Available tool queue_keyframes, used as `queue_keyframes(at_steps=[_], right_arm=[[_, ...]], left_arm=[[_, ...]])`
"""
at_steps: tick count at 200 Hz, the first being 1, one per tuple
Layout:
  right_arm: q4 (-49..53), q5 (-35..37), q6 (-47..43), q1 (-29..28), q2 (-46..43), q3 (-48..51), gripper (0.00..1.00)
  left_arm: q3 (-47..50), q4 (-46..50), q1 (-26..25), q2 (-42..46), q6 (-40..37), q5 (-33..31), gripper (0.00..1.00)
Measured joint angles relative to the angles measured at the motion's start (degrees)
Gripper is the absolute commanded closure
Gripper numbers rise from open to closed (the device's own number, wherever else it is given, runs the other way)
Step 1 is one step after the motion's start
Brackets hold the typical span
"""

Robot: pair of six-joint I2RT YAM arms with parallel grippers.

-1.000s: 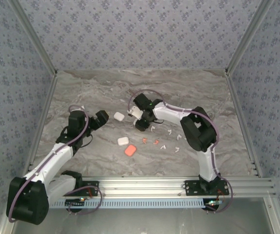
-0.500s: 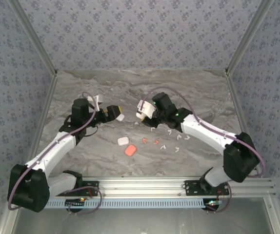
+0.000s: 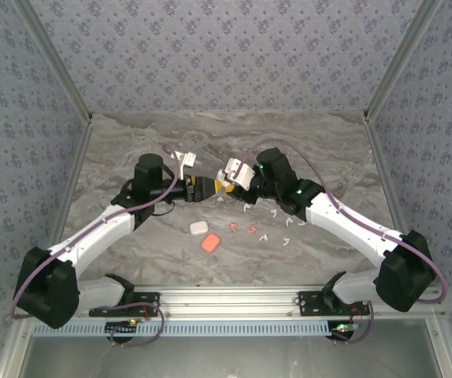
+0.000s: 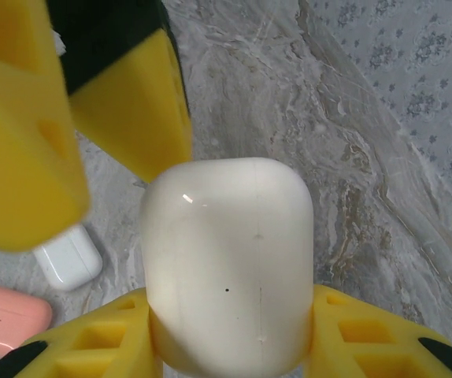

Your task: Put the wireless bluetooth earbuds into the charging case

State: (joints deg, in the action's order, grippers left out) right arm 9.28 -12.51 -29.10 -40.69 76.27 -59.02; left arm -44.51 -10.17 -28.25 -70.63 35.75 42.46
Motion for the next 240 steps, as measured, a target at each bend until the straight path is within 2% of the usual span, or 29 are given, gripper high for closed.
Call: queue_keyframes(at_steps=[88, 126, 140, 173, 197, 212, 240], right_arm=[[-0.11, -0.39, -0.35, -0.98, 0.0, 0.0, 0.61], [-0.13, -0.39, -0.33, -0.98, 0.0, 0.0, 0.58], [-0.11, -0.33, -0.28, -0.96, 0.0, 0.0, 0.53], [0.83, -2.08, 1.7, 0.04, -0.15, -0.07, 0.25], [2.4, -6.69, 4.26, 3.17, -2.19, 0.07, 0.07], [2.32, -10.95, 6.95, 6.43, -4.9, 0.7, 0.0], [-0.96, -20.55, 14.36, 13.84, -10.91, 4.46, 0.0]], left_arm=[[-2.6, -1.16, -1.73, -3.13, -0.76, 0.02, 0.64], [-2.71, -1.4, -1.86, -3.43, -0.59, 0.15, 0.76], [-2.71, -1.42, -1.88, -3.43, -0.57, 0.0, 0.8], [-2.71, -2.01, -1.97, -3.41, -0.66, -0.42, 0.87], [-2.12, -4.83, -2.16, -3.1, -0.81, -2.54, 0.92], [-0.13, -8.44, -2.36, -1.86, -1.29, -4.5, 0.94], [3.28, -15.13, -3.82, 0.0, -3.89, -8.26, 0.96]])
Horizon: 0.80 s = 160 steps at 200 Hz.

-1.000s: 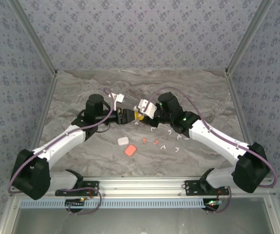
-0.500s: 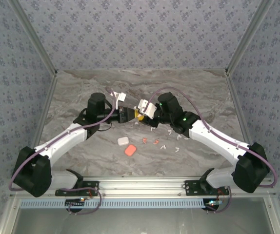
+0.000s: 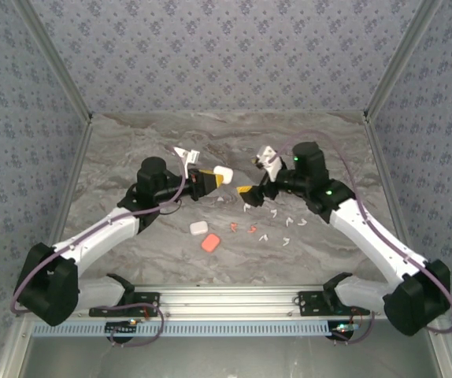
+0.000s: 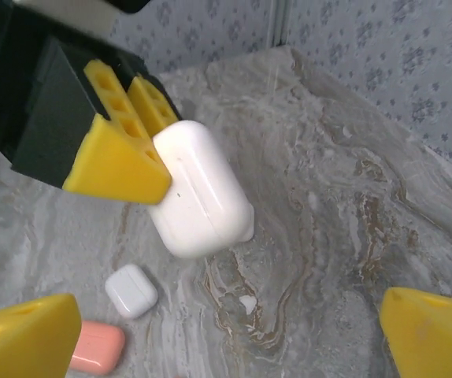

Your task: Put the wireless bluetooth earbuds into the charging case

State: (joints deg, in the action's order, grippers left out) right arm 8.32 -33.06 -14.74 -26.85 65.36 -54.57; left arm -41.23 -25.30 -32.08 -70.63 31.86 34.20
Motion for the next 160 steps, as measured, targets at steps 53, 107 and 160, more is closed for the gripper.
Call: queue_keyframes(at_steps=[53, 107, 160], right_arm=[[-9.88, -10.47, 13.07, 4.76, -1.05, 4.76, 0.03], [-12.33, -11.78, 16.11, 3.8, 4.68, 1.62, 0.09], [-12.44, -11.41, 16.72, 3.56, 8.26, -1.62, 0.15]], left_arm=[[4.5, -11.56, -4.11, 0.81, -7.45, -5.35, 1.0], [4.68, -14.21, -6.23, 2.05, -12.41, -6.95, 1.0], [4.68, -14.34, -6.25, 2.08, -13.25, -7.13, 1.0]])
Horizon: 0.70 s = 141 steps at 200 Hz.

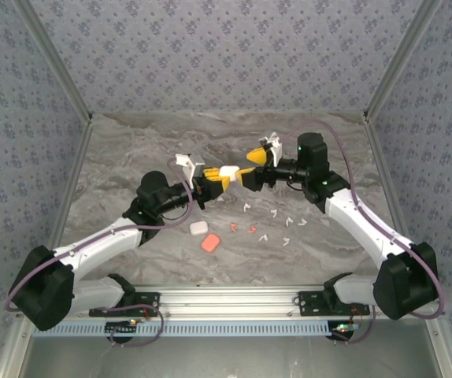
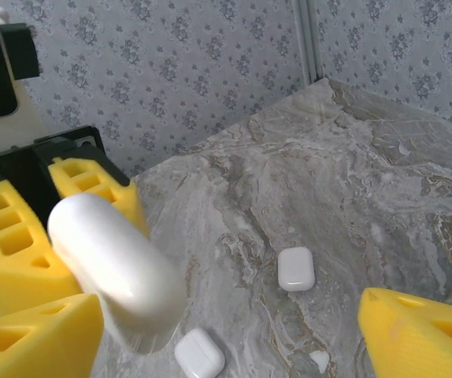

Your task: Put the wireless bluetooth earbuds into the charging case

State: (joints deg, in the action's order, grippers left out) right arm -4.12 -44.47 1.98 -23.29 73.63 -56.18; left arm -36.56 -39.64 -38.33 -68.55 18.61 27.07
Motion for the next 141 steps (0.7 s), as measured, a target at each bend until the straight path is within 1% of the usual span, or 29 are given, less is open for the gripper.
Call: queue_keyframes(at_steps=[71, 141], right_arm=[[0.63, 0.09, 0.24, 0.07, 3.82, -4.13, 0.15], [0.9, 0.46, 2.1, 1.29, 4.96, -5.75, 0.15]], left_arm=[[0.0, 0.37, 0.44, 0.0, 0.04, -2.08, 1.0], [0.0, 0.52, -0.02, 0.0, -0.2, -0.96, 1.0]])
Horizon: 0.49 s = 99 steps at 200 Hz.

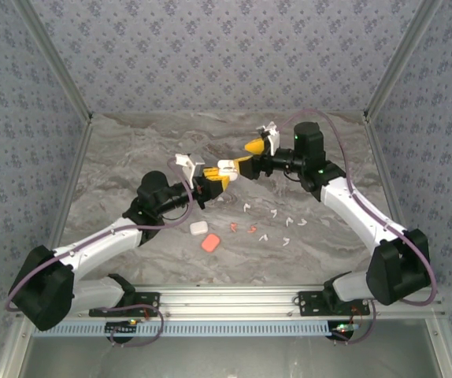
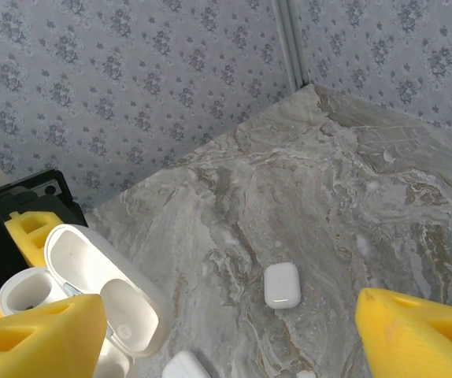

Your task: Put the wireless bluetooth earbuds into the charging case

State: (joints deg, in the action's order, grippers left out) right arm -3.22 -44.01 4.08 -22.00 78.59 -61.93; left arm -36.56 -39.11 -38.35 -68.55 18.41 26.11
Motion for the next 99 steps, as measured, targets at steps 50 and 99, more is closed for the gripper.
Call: queue_keyframes(at_steps=[50, 99], right_arm=[[10.38, 5.9, 2.08, 4.81, -8.74, 0.2, 0.17], [29.05, 19.23, 6.27, 8.26, -12.66, 3.43, 0.21]], left_arm=[[1.31, -0.66, -0.24, 1.81, -4.81, -0.46, 1.0], [3.39, -1.64, -1.6, 6.67, -14.51, -0.26, 1.0]])
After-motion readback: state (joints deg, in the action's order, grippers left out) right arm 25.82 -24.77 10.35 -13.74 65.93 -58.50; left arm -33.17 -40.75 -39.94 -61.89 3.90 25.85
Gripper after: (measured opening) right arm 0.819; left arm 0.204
